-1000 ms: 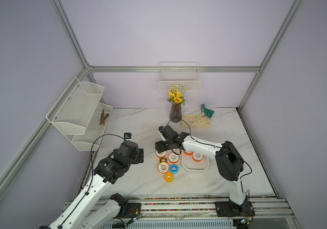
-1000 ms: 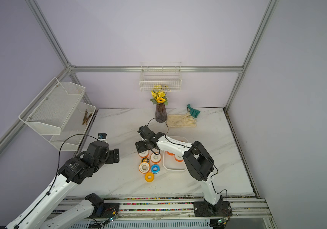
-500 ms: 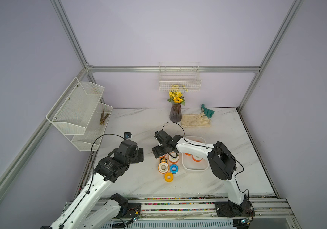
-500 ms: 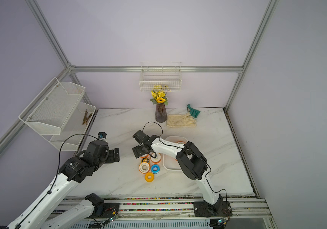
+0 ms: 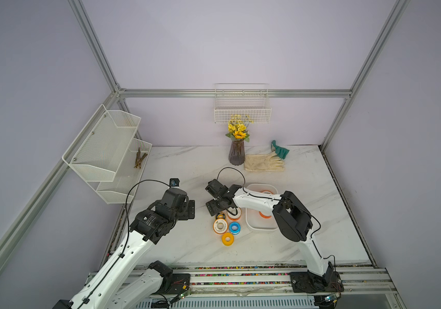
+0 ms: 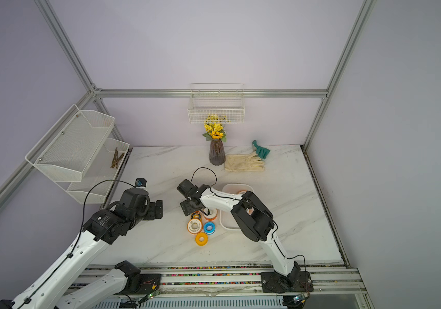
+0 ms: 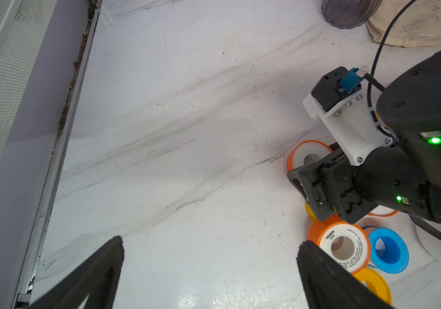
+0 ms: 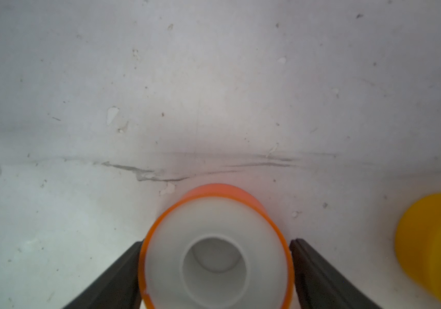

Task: Put the sealing tape into the storage box
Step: Pick up the sealing tape at the center of the board.

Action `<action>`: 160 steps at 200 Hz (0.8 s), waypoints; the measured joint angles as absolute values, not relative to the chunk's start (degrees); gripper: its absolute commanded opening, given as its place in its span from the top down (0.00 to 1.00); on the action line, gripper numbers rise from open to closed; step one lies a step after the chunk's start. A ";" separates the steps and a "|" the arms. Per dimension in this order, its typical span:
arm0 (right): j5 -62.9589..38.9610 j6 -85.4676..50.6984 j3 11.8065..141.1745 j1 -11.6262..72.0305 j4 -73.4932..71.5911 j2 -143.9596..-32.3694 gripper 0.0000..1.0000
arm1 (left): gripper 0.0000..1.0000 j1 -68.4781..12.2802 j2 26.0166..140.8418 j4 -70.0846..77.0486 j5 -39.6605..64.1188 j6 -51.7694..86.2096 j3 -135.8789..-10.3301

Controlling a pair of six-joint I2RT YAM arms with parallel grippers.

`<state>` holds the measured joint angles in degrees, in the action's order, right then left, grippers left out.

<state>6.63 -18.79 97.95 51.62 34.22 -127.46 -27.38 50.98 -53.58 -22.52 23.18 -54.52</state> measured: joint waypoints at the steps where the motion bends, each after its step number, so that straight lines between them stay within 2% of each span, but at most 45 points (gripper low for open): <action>1: 6.63 -18.79 97.97 51.62 34.24 -127.50 0.17 | 0.00 -27.38 51.00 -53.58 -22.50 23.18 -54.52; 94: 6.83 -18.74 100.84 52.27 35.70 -129.34 0.32 | 0.00 -27.38 51.57 -53.58 -22.15 22.94 -54.52; 160: 8.45 -18.87 100.68 52.40 38.00 -124.86 0.32 | 0.00 -27.38 52.25 -53.60 -22.17 22.94 -54.52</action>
<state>8.45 -18.87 100.68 52.40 38.00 -124.86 -27.38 52.25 -53.60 -22.17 22.94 -54.52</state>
